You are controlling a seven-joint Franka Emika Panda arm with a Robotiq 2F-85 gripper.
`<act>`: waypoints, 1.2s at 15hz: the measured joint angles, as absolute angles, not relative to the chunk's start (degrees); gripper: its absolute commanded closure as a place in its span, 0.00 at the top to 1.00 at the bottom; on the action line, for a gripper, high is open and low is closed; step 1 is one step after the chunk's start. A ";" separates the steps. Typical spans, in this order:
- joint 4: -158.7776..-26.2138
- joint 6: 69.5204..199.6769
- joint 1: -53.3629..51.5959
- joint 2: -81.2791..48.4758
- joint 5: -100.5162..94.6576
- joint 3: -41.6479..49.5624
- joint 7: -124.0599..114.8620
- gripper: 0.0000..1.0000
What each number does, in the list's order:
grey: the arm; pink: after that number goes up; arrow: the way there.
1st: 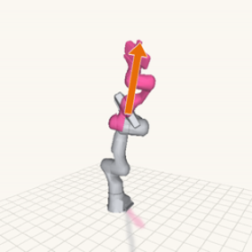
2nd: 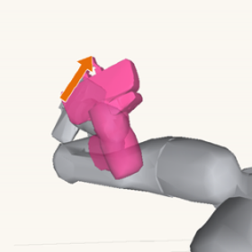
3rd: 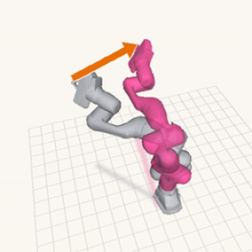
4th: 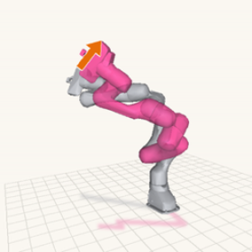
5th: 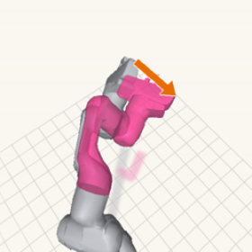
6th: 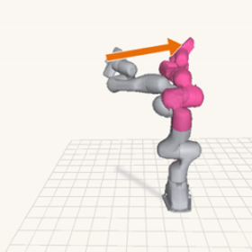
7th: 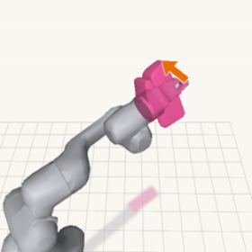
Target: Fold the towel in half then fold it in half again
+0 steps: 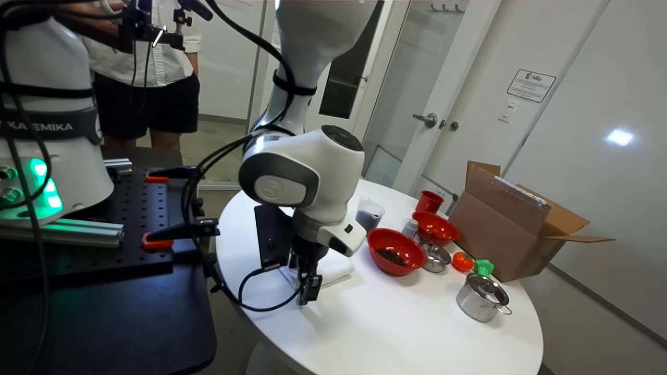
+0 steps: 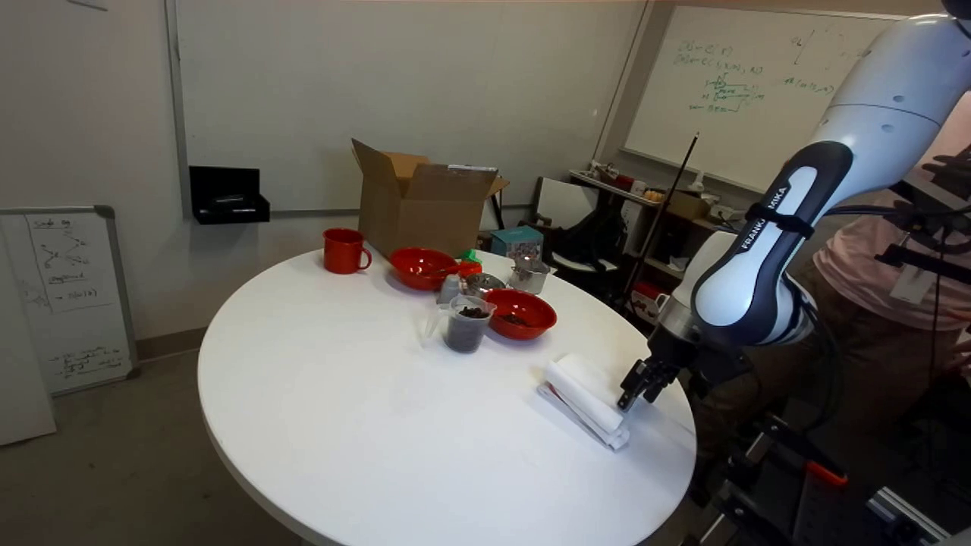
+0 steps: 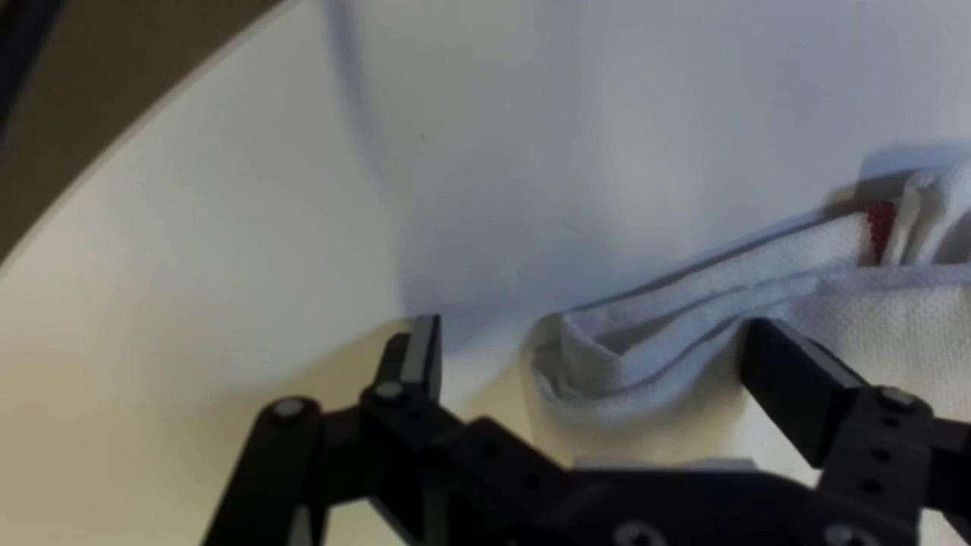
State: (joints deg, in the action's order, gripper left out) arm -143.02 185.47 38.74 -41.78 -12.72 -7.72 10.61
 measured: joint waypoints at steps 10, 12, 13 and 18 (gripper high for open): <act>-142.95 185.46 38.84 -41.60 -12.72 -8.40 10.61 0.30; -142.94 185.43 38.83 -41.50 -12.72 -8.79 10.61 0.15; -142.91 185.40 38.83 -41.47 -12.72 -8.92 10.61 0.08; -142.86 185.43 38.79 -41.02 -12.72 -8.92 10.61 0.00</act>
State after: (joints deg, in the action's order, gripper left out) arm -142.86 185.43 38.79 -41.02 -12.72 -8.92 10.61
